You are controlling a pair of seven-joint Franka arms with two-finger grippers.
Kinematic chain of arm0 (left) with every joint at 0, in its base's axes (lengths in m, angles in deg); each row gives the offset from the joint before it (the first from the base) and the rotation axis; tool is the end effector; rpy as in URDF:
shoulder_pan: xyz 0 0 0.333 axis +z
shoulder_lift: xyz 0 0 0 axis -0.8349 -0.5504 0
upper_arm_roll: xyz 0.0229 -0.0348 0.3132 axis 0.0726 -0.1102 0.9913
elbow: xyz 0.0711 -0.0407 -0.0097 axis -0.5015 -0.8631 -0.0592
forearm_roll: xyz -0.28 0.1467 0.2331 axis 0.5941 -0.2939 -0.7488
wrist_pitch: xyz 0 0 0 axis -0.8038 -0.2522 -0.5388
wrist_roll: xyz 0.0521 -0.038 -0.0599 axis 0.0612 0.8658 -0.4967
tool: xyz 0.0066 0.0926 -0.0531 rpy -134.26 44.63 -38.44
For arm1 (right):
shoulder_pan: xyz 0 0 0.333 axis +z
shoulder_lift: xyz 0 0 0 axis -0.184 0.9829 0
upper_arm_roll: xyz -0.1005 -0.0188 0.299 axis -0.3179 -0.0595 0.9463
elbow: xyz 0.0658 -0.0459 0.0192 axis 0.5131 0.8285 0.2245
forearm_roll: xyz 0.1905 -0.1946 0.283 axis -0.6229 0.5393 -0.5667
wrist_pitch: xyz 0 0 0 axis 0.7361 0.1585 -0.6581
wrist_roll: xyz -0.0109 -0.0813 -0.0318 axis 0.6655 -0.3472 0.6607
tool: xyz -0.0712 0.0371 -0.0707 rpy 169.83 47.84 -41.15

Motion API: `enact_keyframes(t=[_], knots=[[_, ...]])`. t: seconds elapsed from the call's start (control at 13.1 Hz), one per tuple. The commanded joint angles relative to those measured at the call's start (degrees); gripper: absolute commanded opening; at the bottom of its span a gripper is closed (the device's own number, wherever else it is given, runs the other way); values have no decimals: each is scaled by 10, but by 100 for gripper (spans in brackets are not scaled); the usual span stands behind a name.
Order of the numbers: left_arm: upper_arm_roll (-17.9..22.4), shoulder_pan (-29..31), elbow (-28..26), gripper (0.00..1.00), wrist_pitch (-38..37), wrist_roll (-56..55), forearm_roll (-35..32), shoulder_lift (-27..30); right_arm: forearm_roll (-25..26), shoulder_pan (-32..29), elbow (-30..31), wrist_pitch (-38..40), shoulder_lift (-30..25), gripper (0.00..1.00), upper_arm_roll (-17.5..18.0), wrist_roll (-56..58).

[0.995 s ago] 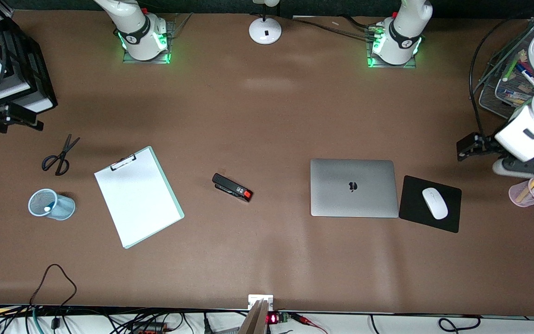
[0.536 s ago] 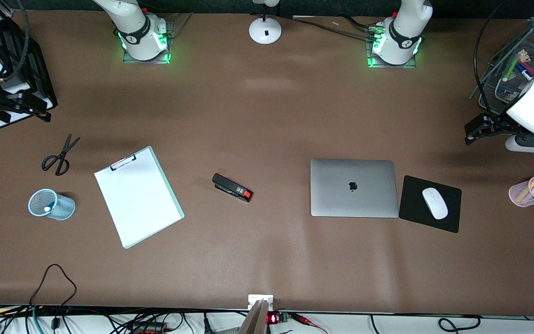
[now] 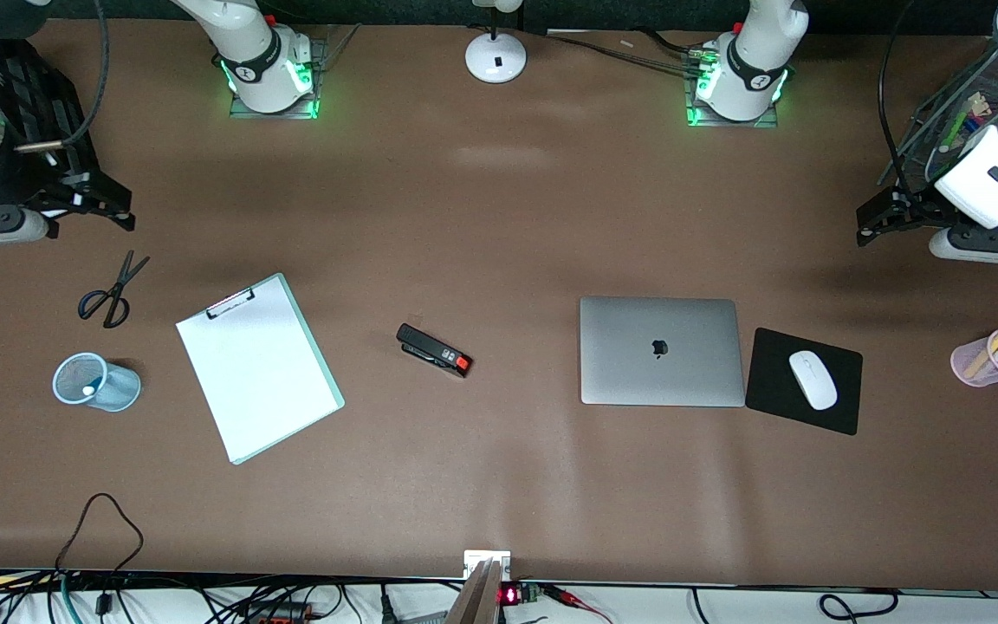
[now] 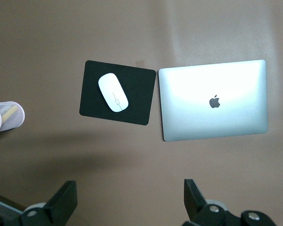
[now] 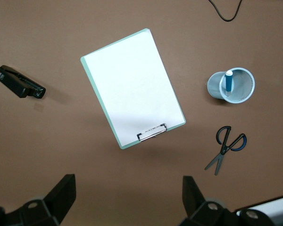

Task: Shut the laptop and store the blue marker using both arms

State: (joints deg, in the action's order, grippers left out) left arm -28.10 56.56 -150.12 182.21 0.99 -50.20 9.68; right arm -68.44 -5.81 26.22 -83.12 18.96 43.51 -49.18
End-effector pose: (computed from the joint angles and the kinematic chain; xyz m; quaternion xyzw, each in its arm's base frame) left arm 0.5534 -0.0132 0.5623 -0.9989 0.0442 -0.0105 0.0087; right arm 0.5607 0.0421 0.5951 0.9979 0.0643 0.0093 0.0033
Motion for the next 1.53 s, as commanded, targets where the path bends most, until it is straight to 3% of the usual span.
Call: enact_keyframes(t=[0.0, 0.54, 0.69, 1.45], knots=[[4, -3, 9, 100, -12, 11, 9, 4, 0, 4, 18, 5, -24, 100, -2, -5], [4, -3, 10, 100, -11, 10, 6, 2, -6, 0, 26, 27, -40, 100, -7, 34], [4, -3, 10, 100, -12, 10, 6, 2, -37, -6, 22, 28, -39, 100, -15, 40], [3, -4, 10, 100, -12, 10, 2, 2, -30, -9, 7, 34, -26, 100, -18, 25]])
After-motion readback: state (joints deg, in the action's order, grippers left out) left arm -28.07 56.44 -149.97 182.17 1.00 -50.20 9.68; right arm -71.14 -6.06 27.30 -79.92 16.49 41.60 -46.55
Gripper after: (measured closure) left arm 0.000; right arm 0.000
